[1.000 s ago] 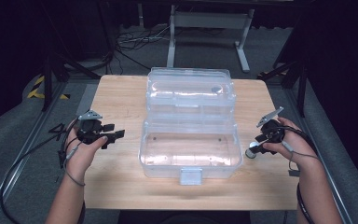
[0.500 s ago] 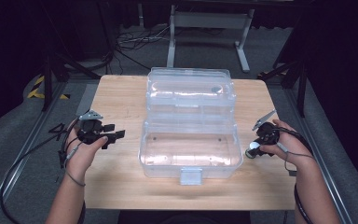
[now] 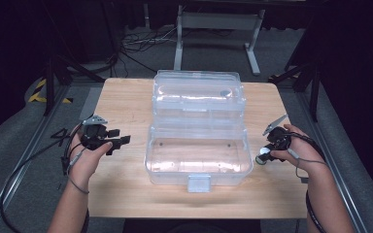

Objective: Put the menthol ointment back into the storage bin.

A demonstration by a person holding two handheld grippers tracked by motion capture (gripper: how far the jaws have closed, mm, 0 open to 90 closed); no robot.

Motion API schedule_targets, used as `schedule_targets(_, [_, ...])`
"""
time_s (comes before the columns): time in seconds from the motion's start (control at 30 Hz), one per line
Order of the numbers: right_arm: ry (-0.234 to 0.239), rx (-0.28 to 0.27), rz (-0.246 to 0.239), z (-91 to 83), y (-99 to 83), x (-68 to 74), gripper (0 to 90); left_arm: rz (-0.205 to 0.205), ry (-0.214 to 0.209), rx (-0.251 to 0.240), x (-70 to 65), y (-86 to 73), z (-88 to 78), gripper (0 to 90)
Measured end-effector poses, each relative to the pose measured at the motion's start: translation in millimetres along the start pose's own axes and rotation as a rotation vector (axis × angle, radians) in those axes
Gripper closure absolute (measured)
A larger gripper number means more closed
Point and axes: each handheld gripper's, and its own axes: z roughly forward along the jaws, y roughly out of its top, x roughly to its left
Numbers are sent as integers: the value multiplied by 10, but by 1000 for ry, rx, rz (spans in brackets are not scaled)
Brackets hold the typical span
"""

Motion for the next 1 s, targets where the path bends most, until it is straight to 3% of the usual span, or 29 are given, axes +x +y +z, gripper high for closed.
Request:
schedule_targets(0.43, [20, -15, -19, -2, 103, 44, 505, -7, -3, 4, -10, -3, 20, 416])
schedule_targets(1.0, [17, 20, -89, -301, 260, 56, 506, -1, -3, 11, -20, 0, 36, 416])
